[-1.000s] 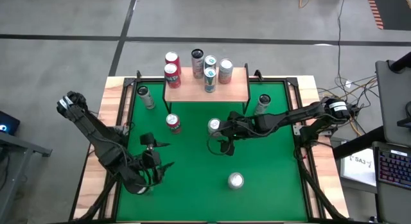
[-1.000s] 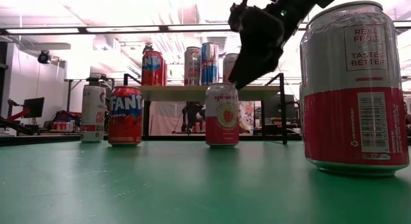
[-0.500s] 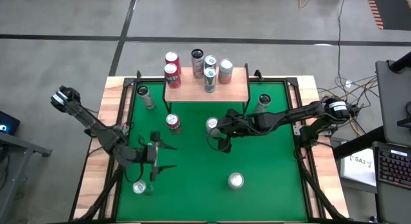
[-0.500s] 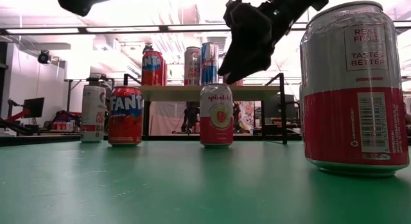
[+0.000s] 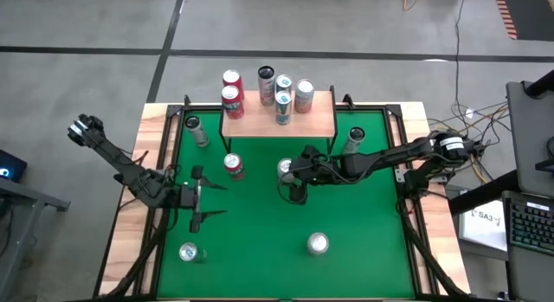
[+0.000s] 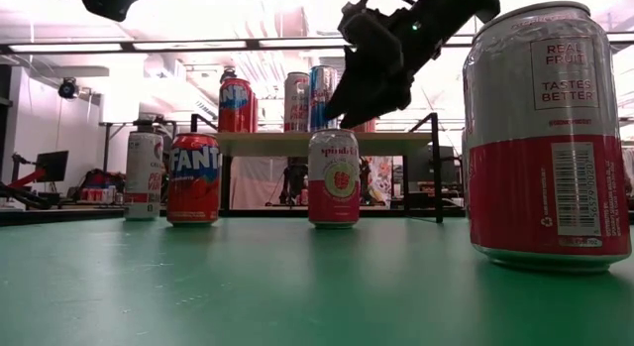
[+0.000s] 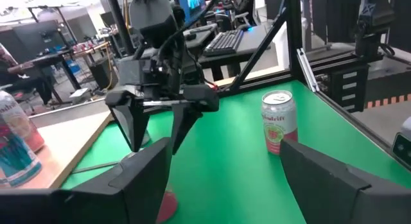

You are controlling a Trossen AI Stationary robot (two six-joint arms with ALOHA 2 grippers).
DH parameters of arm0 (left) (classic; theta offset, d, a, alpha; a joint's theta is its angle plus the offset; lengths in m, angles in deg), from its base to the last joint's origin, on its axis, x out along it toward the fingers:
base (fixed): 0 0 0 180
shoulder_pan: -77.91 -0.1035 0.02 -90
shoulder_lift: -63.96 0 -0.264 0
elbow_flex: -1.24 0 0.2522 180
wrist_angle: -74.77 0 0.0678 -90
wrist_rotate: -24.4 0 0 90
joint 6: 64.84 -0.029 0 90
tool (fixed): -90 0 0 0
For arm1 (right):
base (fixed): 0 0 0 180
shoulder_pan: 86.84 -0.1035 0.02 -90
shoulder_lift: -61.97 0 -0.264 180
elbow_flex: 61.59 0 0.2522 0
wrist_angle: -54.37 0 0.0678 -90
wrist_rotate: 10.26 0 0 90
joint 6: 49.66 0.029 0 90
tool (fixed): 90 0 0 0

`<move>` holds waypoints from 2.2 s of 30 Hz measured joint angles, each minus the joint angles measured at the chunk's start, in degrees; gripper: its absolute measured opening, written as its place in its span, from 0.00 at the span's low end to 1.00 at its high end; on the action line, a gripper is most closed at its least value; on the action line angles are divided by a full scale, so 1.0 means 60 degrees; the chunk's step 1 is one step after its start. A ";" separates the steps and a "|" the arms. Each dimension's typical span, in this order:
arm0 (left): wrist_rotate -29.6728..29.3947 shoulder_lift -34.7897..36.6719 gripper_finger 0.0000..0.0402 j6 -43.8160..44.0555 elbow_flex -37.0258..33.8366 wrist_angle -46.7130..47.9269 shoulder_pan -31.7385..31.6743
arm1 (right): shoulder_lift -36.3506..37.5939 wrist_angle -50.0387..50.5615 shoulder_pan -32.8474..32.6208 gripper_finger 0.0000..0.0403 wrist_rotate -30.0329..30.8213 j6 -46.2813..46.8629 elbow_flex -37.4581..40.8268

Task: Place canned beverage on shelf
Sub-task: Put the top white orange soda can on the shelf, then put the top white and pink soda can on the shelf

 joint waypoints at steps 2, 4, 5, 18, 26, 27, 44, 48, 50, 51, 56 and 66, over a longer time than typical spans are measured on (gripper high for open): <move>-0.0003 0.0102 0.68 -0.0099 -0.0014 0.0028 0.0000 | 0.0057 -0.0046 0.0000 0.79 0.0306 -0.0054 -0.0040; -0.0003 0.0196 0.68 -0.0232 -0.0021 0.0030 0.0000 | 0.0120 0.0018 0.0000 0.79 0.0639 -0.0302 -0.0145; -0.0003 0.0238 0.68 -0.0293 -0.0021 0.0024 0.0000 | 0.0170 -0.0042 0.0000 0.79 0.0820 -0.0457 -0.0205; -0.0007 0.0318 0.68 -0.0373 -0.0021 0.0217 0.0000 | -0.0283 0.0175 0.0081 0.79 0.0927 -0.0151 -0.0134; -0.0007 0.0311 0.68 -0.0422 0.0005 0.0246 0.0000 | -0.0665 -0.0062 0.0168 0.79 0.1096 -0.0054 -0.0148; -0.0007 0.0315 0.68 -0.0433 0.0005 0.0248 0.0000 | -0.0665 -0.0073 0.0168 0.79 0.1160 -0.0089 -0.0153; -0.0011 0.0276 0.68 -0.0191 -0.0018 0.0228 0.0000 | -0.0126 0.0961 0.0251 0.79 0.1228 -0.0083 -0.0564; -0.0011 0.0271 0.68 -0.0240 -0.0021 0.0221 0.0000 | -0.0126 0.1085 0.0342 0.79 0.1214 0.0166 -0.0497; -0.0011 0.0267 0.68 -0.0359 -0.0025 0.0213 0.0000 | -0.0157 0.1081 0.0419 0.79 0.1217 0.0384 -0.0474; -0.0012 0.0270 0.68 -0.0423 -0.0025 0.0190 0.0000 | -0.0177 0.1081 0.0442 0.79 0.1196 0.0448 -0.0472; -0.0014 0.0268 0.68 -0.0762 0.0068 0.0155 0.0000 | -0.0336 0.0964 0.0433 0.79 0.1141 0.0599 -0.0408; -0.0014 0.0285 0.68 -0.1465 0.0165 0.0178 0.0000 | -0.0882 0.0426 0.0433 0.79 0.1223 0.0888 -0.0368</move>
